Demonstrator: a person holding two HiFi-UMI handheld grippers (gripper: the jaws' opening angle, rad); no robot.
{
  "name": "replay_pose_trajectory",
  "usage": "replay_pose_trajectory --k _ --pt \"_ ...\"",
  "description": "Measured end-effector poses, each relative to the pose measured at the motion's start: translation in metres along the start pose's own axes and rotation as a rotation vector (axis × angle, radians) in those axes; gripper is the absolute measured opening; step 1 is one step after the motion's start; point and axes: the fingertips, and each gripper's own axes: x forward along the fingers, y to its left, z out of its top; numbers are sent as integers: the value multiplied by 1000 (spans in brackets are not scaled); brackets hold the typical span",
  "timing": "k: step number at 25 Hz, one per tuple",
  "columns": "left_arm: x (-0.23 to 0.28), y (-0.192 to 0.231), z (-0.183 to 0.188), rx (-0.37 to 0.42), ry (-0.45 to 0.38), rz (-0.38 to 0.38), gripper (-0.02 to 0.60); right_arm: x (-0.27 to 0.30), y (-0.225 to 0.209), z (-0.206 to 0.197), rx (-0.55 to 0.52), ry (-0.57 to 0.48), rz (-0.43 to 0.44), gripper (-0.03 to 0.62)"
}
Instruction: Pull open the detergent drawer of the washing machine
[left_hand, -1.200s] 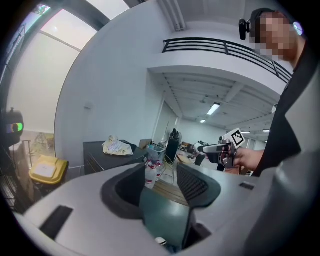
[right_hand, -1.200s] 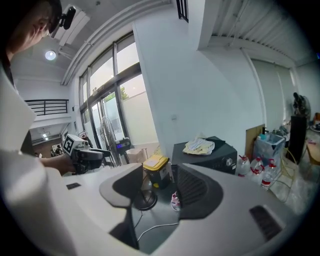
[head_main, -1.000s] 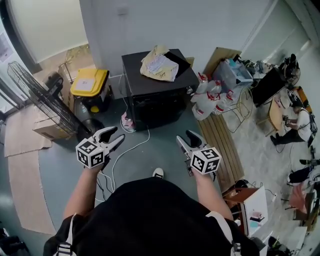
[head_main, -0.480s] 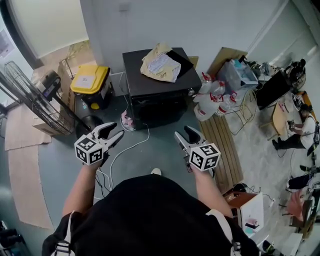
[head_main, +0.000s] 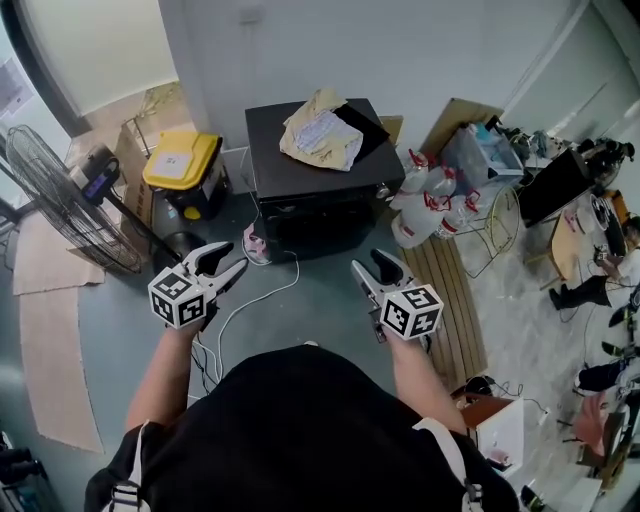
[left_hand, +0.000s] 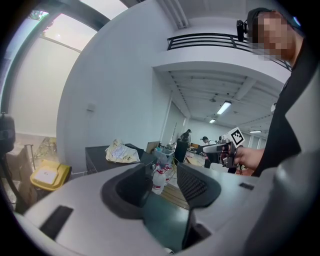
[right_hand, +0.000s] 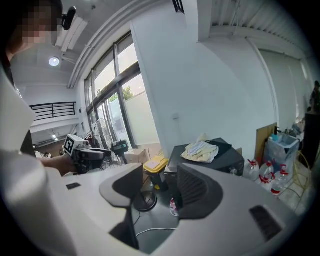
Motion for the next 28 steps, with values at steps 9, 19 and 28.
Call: replay_pose_trajectory --k 9,19,28 --pt "34 -1 -1 -20 22 30 206 9 -35 2 9 8 36 219" --pt "67 -2 -1 -25 20 53 205 16 -68 7 12 6 63 219" --pt "79 4 -7 -54 22 67 206 28 -75 9 8 26 87 219"
